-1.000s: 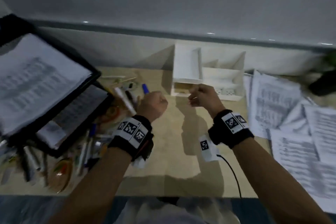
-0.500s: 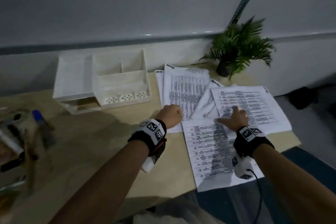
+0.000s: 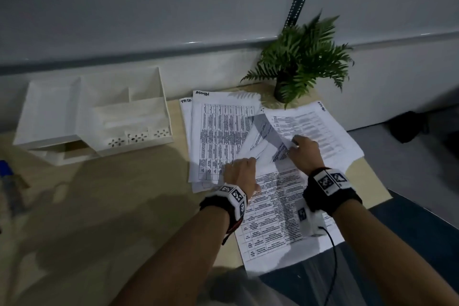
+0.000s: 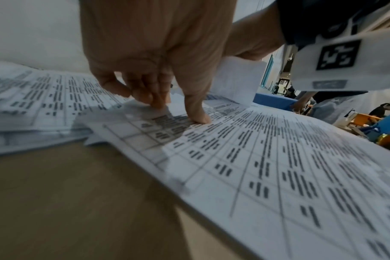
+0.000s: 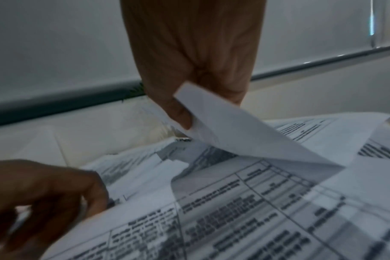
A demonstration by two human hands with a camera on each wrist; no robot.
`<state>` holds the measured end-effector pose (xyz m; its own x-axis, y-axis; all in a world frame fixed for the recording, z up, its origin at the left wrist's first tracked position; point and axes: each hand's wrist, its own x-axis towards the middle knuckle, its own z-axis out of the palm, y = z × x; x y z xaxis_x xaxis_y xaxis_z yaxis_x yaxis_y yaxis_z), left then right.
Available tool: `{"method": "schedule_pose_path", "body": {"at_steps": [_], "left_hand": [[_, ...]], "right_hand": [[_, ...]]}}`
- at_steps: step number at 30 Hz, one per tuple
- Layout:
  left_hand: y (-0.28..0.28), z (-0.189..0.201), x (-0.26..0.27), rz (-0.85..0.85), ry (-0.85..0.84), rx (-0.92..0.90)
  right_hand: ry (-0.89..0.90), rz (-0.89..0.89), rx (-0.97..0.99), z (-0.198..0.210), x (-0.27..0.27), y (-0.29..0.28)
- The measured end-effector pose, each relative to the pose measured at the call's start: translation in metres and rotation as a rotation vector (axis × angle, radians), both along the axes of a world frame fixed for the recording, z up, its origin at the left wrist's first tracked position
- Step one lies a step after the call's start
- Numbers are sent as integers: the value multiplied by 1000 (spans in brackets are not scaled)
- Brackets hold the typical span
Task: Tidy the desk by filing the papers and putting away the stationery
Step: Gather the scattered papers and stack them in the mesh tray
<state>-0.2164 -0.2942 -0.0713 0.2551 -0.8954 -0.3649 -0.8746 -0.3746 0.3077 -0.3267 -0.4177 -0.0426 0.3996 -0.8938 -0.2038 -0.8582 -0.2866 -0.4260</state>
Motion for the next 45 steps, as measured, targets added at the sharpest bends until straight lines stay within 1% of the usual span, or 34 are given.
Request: {"method": "schedule_pose_path", "body": {"at_steps": [2, 3, 4, 6, 8, 10, 12, 13, 14, 15, 16, 17, 18, 19, 20, 21, 22, 23, 25, 26, 27, 29, 30, 32, 33, 35, 36, 38, 40, 42, 43, 45], "left_hand": [[-5, 2, -4, -33, -45, 34], [-7, 1, -6, -12, -10, 48], [-7, 1, -5, 51, 66, 53], [-7, 2, 9, 273, 251, 34], [-6, 3, 37, 520, 356, -57], [-1, 4, 66, 692, 420, -149], [0, 6, 86, 736, 452, -153], [-1, 6, 93, 741, 444, -117], [-1, 5, 99, 756, 432, -82], [-2, 5, 105, 788, 382, -58], [-5, 3, 112, 820, 304, -48], [-6, 3, 117, 855, 264, -19], [-8, 5, 121, 883, 250, 11], [-10, 6, 123, 882, 240, 37], [-12, 9, 123, 867, 227, 79], [-14, 11, 121, 846, 213, 135], [-17, 12, 120, 824, 201, 181], [-20, 12, 118, 811, 194, 205], [-24, 5, 117, 793, 169, 213], [-24, 1, 116, 768, 147, 214], [-23, -4, 116, 735, 136, 211], [-17, -13, 118, 705, 188, 157], [-12, -16, 121, 712, 245, 119], [1, -16, 124, 726, 365, 27], [8, -14, 124, 727, 416, -17], [21, -2, 123, 738, 464, -97], [25, 8, 126, 739, 431, -149], [35, 39, 136, 729, 288, -286], [46, 81, 150, 716, 155, -488], [57, 132, 162, 680, 41, -691], [63, 155, 166, 668, 26, -791], [73, 188, 171, 640, 77, -949]], "right_hand": [[-91, 21, -24, 6, 3, 1], [-116, 32, -38, 11, 5, 0], [-130, 43, -57, 16, 8, -1], [-137, 61, -115, 27, 13, -4], [-139, 120, -155, 28, 15, 2], [-174, 239, -84, 20, 19, 21], [-127, 408, 91, 12, 25, 45], [-81, 476, 189, 8, 25, 53], [-55, 502, 297, 6, 23, 57], [-89, 445, 403, 5, 17, 56], [-172, 319, 440, 5, 8, 52], [-231, 114, 391, 3, -4, 44], [-224, -156, 275, 3, -19, 33], [-133, -440, 174, -3, -36, 20], [-15, -674, 150, -3, -50, 12], [74, -833, 193, -9, -61, 3], [133, -894, 246, -15, -64, -3], [176, -864, 264, -21, -60, -7], [244, -684, 229, -31, -35, -6], [232, -609, 217, -31, -17, -2], [184, -555, 226, -32, 1, 3], [59, -481, 266, -32, 34, 12], [-15, -492, 283, -28, 47, 18], [-197, -551, 320, -33, 60, 21], [-257, -558, 345, -34, 62, 24], [-220, -470, 362, -34, 60, 32], [-195, -419, 352, -35, 58, 34], [-191, -356, 319, -34, 52, 39], [-196, -333, 288, -35, 46, 39], [-180, -289, 263, -33, 44, 41], [-184, -271, 267, -32, 45, 43], [-203, -228, 293, -33, 48, 47]]}}
